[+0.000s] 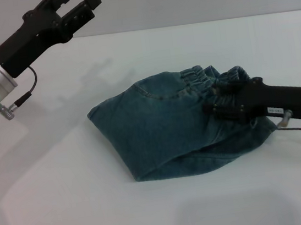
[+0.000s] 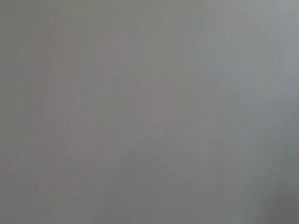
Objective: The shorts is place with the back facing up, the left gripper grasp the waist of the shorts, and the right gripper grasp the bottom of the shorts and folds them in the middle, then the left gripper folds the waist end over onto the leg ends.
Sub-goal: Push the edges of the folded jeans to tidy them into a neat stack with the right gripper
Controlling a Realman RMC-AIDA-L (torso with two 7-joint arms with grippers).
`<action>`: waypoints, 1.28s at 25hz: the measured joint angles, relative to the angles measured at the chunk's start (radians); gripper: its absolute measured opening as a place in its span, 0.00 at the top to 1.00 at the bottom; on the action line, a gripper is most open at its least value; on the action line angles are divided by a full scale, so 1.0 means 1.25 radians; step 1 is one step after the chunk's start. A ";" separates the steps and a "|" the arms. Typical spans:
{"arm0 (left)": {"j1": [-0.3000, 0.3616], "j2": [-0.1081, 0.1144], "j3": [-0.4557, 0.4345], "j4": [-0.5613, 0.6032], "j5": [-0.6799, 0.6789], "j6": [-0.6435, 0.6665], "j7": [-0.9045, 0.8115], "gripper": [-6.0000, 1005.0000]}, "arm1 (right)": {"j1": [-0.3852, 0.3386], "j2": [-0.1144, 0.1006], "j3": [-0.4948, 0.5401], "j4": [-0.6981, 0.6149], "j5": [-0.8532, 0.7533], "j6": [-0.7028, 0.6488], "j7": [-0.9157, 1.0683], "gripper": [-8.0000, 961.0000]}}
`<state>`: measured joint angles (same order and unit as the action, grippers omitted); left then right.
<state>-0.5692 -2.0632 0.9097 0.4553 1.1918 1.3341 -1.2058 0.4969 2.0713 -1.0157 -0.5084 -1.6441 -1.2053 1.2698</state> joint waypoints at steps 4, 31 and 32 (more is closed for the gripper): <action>-0.018 -0.001 0.001 -0.011 0.005 -0.014 -0.002 0.16 | -0.029 -0.002 0.002 -0.018 0.000 -0.002 -0.001 0.41; -0.018 0.000 0.004 -0.023 0.001 -0.026 0.000 0.16 | 0.036 -0.001 -0.253 -0.071 0.077 -0.191 -0.037 0.41; -0.018 0.000 0.004 -0.023 0.000 -0.027 0.000 0.16 | 0.036 -0.001 -0.256 -0.071 0.072 -0.197 -0.036 0.41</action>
<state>-0.5921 -2.0631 0.9142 0.4269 1.1922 1.3008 -1.2057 0.5419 2.0696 -1.3352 -0.5969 -1.5544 -1.4514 1.2253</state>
